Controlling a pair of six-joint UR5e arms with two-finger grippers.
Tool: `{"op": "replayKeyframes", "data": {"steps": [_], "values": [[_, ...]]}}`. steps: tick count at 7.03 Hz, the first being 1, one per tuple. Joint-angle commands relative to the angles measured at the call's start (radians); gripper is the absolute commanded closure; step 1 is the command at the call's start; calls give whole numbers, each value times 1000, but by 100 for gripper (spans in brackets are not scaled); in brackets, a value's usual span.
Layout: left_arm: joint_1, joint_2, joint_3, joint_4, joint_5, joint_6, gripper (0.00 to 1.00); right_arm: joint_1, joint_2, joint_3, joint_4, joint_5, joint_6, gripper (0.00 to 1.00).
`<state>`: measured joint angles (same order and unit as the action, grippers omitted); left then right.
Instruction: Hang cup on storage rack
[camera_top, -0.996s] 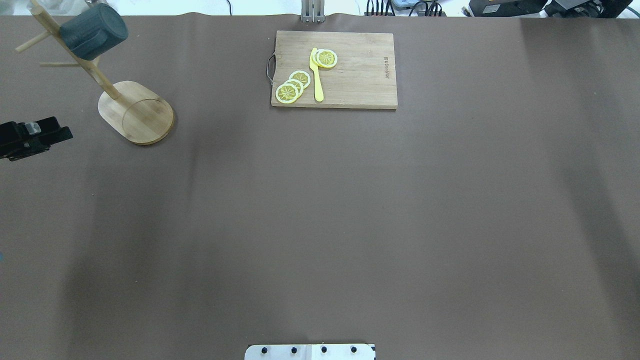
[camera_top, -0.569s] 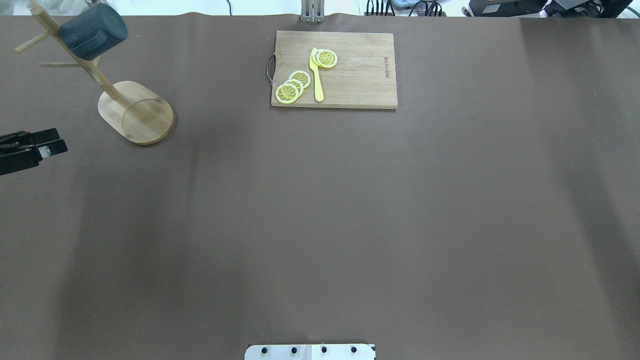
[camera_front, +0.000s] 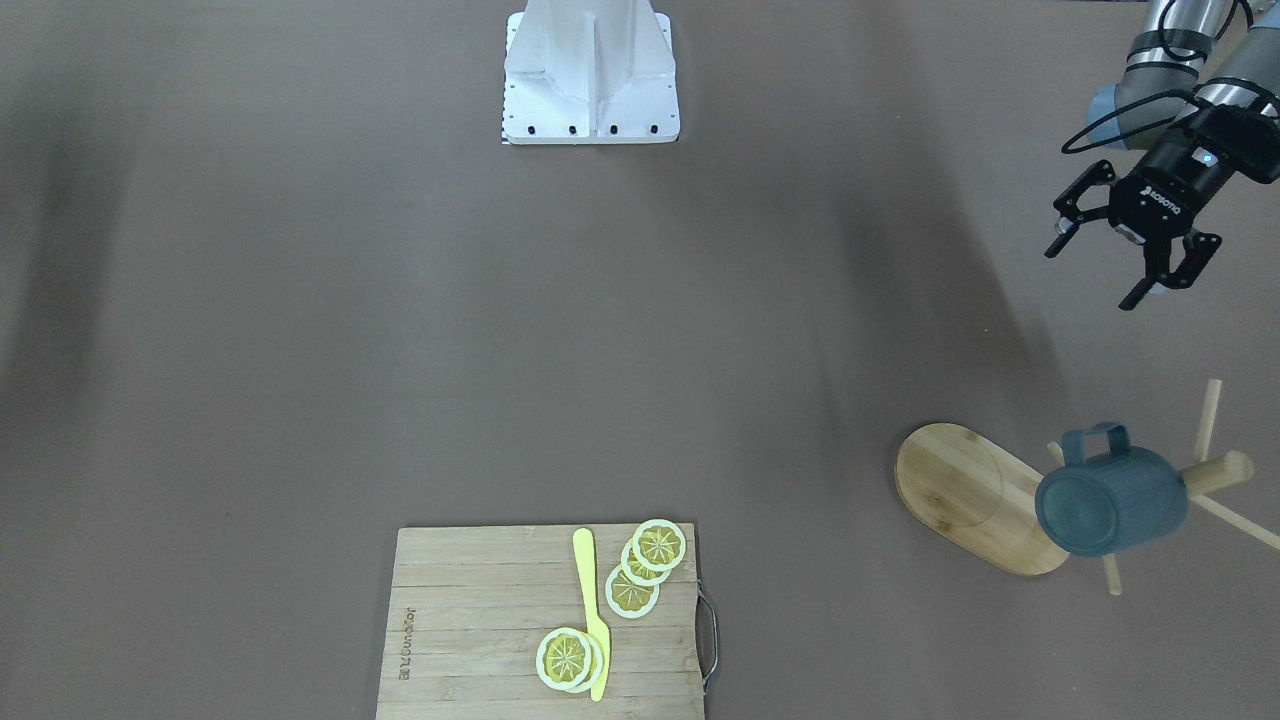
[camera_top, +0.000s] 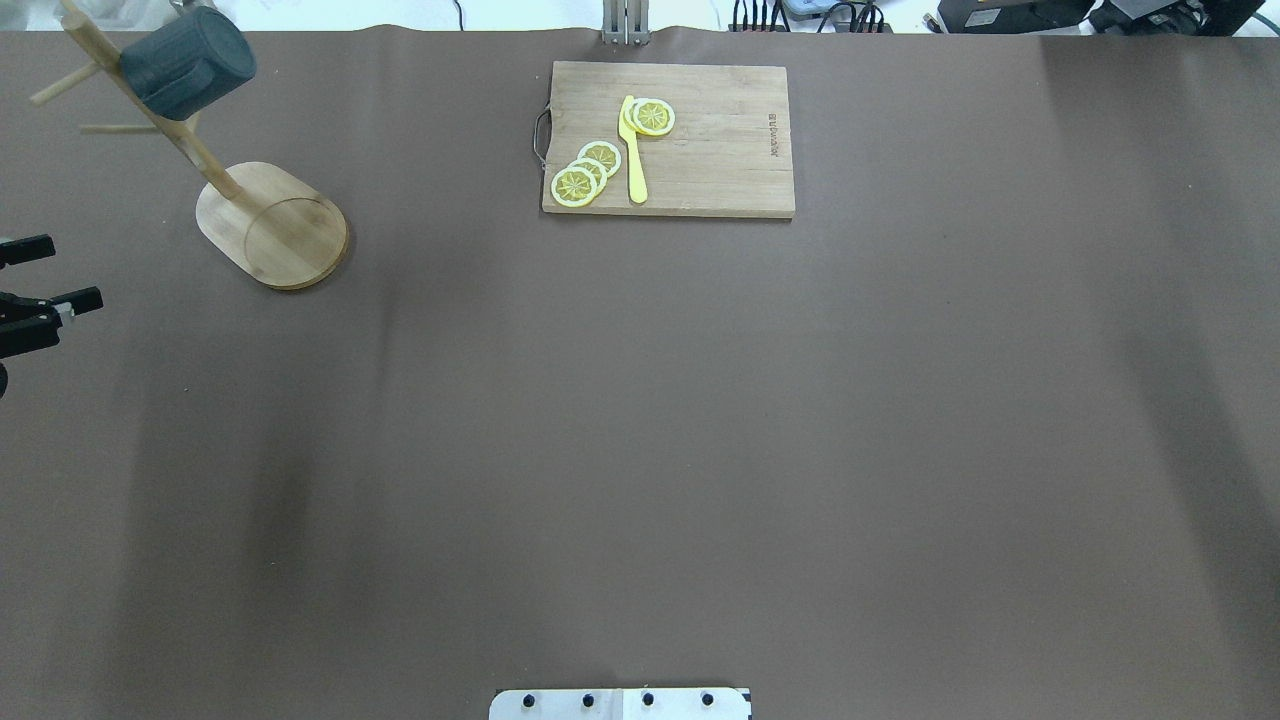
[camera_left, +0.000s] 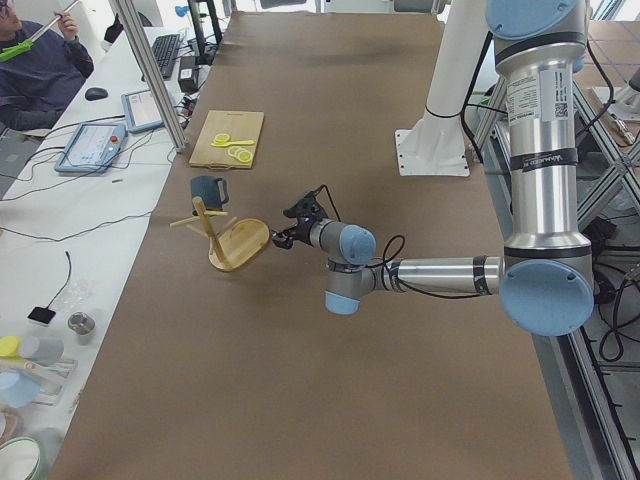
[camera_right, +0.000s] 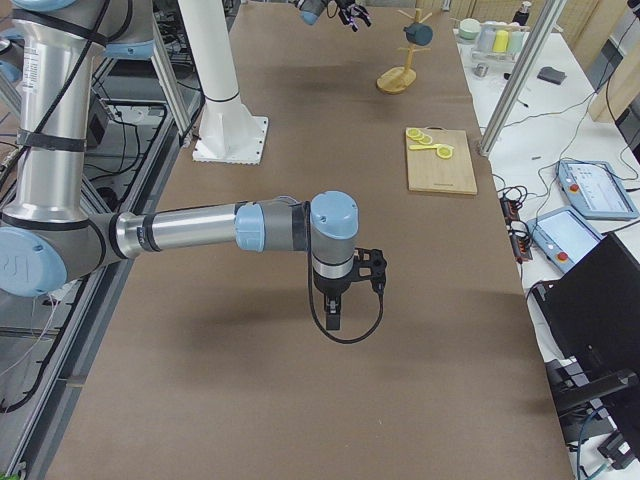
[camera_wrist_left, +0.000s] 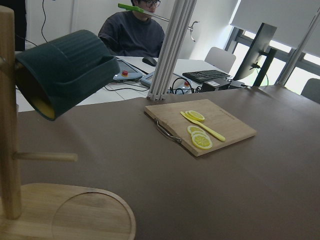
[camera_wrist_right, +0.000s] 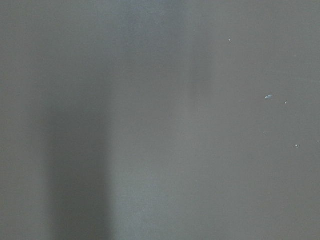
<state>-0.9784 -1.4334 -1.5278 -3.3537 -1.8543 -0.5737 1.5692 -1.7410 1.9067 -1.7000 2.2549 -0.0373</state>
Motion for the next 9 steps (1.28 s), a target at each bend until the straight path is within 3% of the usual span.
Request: {"op": "replayKeyframes", "data": {"steps": [1, 6, 9], "values": [[-75, 14, -2, 123, 1, 257, 1, 0, 0, 0, 0, 0, 0, 0], [-284, 19, 0, 466, 3, 768, 1, 0, 0, -2, -1, 0, 0, 0], [-308, 48, -3, 749, -2, 778, 1, -1, 0, -9, 0, 0, -1, 0]]}}
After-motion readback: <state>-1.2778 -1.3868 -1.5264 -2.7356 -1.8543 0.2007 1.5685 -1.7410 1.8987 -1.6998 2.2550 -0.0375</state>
